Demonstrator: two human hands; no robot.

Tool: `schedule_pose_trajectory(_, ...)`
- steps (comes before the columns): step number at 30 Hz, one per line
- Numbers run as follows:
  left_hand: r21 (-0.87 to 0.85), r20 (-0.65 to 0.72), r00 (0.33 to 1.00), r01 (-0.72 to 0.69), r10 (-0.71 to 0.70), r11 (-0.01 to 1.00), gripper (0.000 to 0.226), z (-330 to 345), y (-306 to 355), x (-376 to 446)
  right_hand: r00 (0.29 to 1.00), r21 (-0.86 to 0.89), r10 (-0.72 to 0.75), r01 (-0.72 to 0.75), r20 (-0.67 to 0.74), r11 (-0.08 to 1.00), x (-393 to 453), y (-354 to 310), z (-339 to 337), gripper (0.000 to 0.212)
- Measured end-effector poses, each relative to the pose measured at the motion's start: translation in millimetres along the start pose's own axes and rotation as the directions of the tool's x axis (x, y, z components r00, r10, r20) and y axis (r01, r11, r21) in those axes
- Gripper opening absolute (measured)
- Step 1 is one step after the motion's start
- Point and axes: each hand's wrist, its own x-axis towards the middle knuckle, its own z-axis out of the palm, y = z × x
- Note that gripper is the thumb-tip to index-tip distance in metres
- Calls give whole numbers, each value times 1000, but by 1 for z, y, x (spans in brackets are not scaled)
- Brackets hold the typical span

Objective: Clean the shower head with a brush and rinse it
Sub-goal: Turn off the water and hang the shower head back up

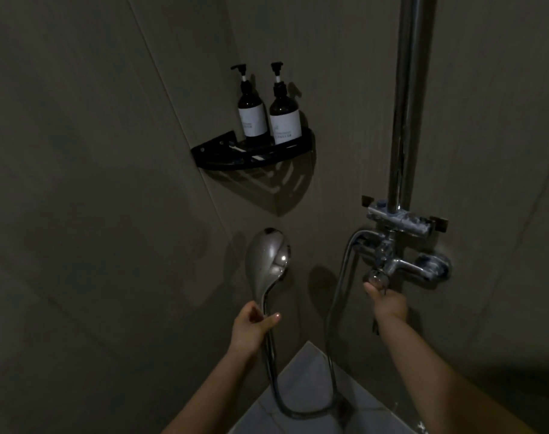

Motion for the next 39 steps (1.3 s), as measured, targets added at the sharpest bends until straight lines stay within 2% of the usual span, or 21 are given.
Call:
schedule_pose_trajectory(8,-16,-101,994,-37,35,999,43,4,-2,11,1000,-30,-18,18,3,999,-5,3,-4,33)
schedule_pose_trajectory(12,-25,-117,993,-8,5,1000,42,8,-14,10,1000,-11,-25,25,3,1000,-5,2,-3,31)
schedule_pose_trajectory(15,-19,-132,991,14,-17,1000,42,10,-23,7,999,-64,-42,43,18,997,-2,3,-3,32)
schedule_pose_trajectory(21,-47,-144,989,37,-44,998,44,15,-36,4,998,-158,-55,57,18,986,3,4,-4,37)
schedule_pose_trajectory(29,-33,-152,988,28,-32,999,47,19,-37,3,999,-142,-36,38,20,989,2,3,-2,36)
schedule_pose_trajectory(39,-46,-129,989,62,-68,997,40,9,-39,2,999,-174,-23,29,32,984,5,3,-1,36)
